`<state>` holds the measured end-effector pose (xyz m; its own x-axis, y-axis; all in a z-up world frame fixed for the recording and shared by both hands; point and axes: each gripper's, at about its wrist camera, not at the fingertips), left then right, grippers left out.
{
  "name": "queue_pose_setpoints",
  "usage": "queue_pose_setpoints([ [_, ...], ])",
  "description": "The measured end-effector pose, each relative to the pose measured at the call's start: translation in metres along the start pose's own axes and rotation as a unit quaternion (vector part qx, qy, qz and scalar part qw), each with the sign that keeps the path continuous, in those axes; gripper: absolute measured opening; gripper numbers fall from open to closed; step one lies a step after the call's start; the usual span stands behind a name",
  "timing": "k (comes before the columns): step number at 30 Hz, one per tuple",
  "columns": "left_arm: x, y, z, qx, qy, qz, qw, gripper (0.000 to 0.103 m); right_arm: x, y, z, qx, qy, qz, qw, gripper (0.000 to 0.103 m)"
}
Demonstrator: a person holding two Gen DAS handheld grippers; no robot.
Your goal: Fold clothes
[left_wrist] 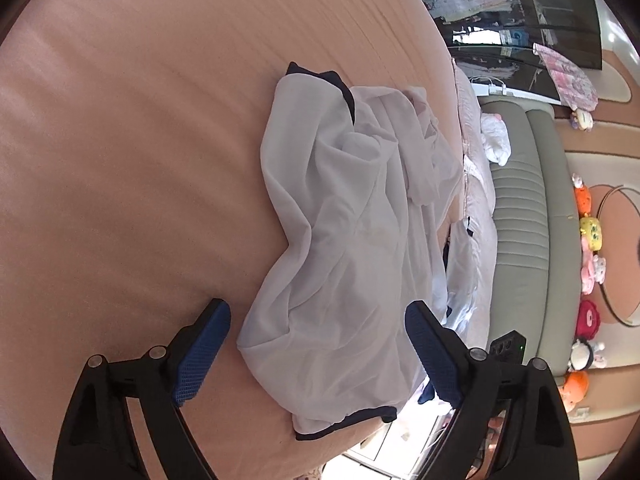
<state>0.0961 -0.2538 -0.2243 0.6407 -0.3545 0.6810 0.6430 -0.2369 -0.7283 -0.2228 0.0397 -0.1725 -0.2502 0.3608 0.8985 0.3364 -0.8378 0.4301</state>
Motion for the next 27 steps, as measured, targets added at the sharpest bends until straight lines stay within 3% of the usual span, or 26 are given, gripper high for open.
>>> queue_pose_setpoints([
  [3, -0.005, -0.008, 0.003, -0.026, 0.004, -0.035, 0.9991, 0.089, -0.008, -0.014, 0.000, -0.019, 0.008, -0.015, 1.000, 0.065],
  [10, -0.017, -0.021, 0.004, -0.038, -0.002, -0.037, 0.9986, 0.089, -0.022, -0.014, -0.010, -0.023, 0.007, -0.102, 0.994, 0.067],
  [12, -0.021, -0.025, 0.002, -0.039, -0.002, -0.023, 0.9989, 0.089, -0.026, -0.011, -0.015, -0.021, 0.010, -0.108, 0.994, 0.067],
  [16, -0.043, -0.026, -0.004, -0.009, 0.030, 0.065, 0.9974, 0.089, -0.025, -0.011, -0.029, -0.012, 0.009, -0.112, 0.994, 0.067],
  [19, -0.045, -0.032, 0.001, -0.017, 0.009, 0.040, 0.9990, 0.089, -0.023, -0.007, -0.030, -0.008, 0.005, -0.100, 0.995, 0.067],
  [20, -0.044, -0.036, 0.004, -0.028, 0.002, 0.024, 0.9993, 0.084, -0.024, -0.004, -0.028, 0.002, 0.003, -0.092, 0.996, 0.067],
  [23, -0.044, -0.043, 0.012, -0.051, -0.014, -0.045, 0.9976, 0.052, -0.036, 0.021, -0.025, 0.048, -0.007, -0.053, 0.997, 0.067],
  [27, -0.041, -0.046, 0.017, -0.057, -0.034, -0.079, 0.9947, 0.041, -0.042, 0.050, -0.018, 0.108, -0.019, 0.032, 0.993, 0.067],
])
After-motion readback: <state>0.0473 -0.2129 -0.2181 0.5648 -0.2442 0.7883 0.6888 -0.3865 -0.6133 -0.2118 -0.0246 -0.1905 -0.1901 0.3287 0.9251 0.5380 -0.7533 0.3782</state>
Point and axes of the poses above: each gripper's, at about its wrist camera, not at the fingertips, and x roughly against the way its jaws point, y to its left, z to its underside, and after that the axes turned 6 degrees about y, right-handed
